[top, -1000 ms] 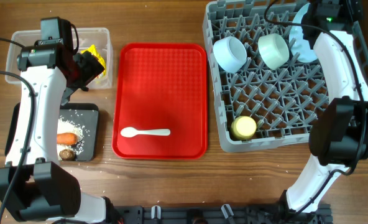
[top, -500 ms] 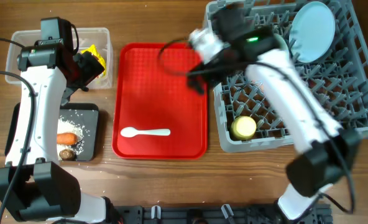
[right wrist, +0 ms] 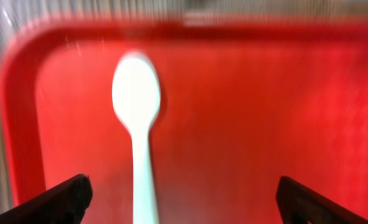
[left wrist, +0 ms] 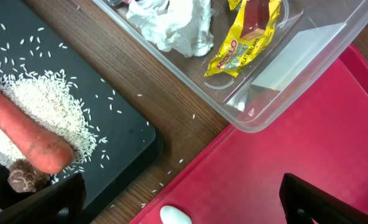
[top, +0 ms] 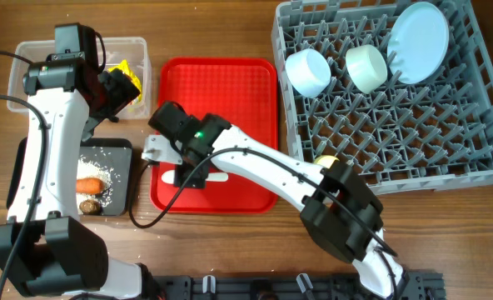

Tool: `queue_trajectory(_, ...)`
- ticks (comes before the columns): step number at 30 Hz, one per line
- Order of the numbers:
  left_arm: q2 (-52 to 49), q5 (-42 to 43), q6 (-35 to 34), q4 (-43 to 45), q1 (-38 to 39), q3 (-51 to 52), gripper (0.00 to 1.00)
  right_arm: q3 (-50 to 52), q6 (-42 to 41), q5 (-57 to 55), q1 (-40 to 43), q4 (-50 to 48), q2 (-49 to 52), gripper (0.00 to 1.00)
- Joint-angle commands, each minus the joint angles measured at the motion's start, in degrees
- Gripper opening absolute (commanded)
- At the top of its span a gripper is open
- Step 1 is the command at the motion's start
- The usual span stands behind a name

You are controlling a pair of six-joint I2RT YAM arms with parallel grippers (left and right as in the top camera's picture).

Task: Sort waste into correct bins and load items into the dishwasher rack
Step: 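Reach the right gripper to the white spoon on the red tray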

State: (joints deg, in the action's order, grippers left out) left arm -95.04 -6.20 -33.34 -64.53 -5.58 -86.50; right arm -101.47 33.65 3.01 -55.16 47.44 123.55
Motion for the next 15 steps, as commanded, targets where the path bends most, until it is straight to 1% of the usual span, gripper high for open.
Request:
queue_trajectory(1,-0.59,-0.74,-0.55,-0.04,0.22,0.31,1.0,-0.02,1.33,10.14,0.26,-1.55,0.9,0.91)
queue_trajectory(6,-0.59,-0.74,-0.55,-0.04,0.22,0.31,1.0,-0.02,0.68,17.25,0.31,-2.16,6.51,0.86)
queue_trajectory(9,-0.59,-0.74,-0.55,-0.04,0.22,0.31,1.0,-0.02,0.66,17.62,0.33,-5.22,8.48,0.86)
queue_trajectory(10,-0.59,-0.74,-0.55,-0.04,0.22,0.31,1.0,-0.02,0.68,17.64,0.42,-7.26,9.01,0.88)
queue_trajectory(11,-0.59,-0.74,-0.55,-0.04,0.22,0.31,1.0,-0.02,0.87,17.62,0.48,-10.78,11.15,0.92)
queue_trajectory(12,-0.59,-0.74,-0.55,-0.04,0.22,0.31,1.0,-0.02,0.9,17.64,0.48,-11.65,13.09,0.93)
queue_trajectory(13,-0.59,-0.74,-0.55,-0.02,0.22,0.31,1.0,-0.02,2.84,17.05,0.48,-10.86,14.97,0.9)
queue_trajectory(14,-0.59,-0.74,-0.55,-0.04,0.22,0.31,1.0,-0.02,3.78,16.96,0.48,-10.54,15.02,0.83)
queue_trajectory(15,-0.59,-0.74,-0.55,-0.04,0.22,0.31,1.0,-0.02,3.74,16.94,0.48,-10.51,15.02,0.71)
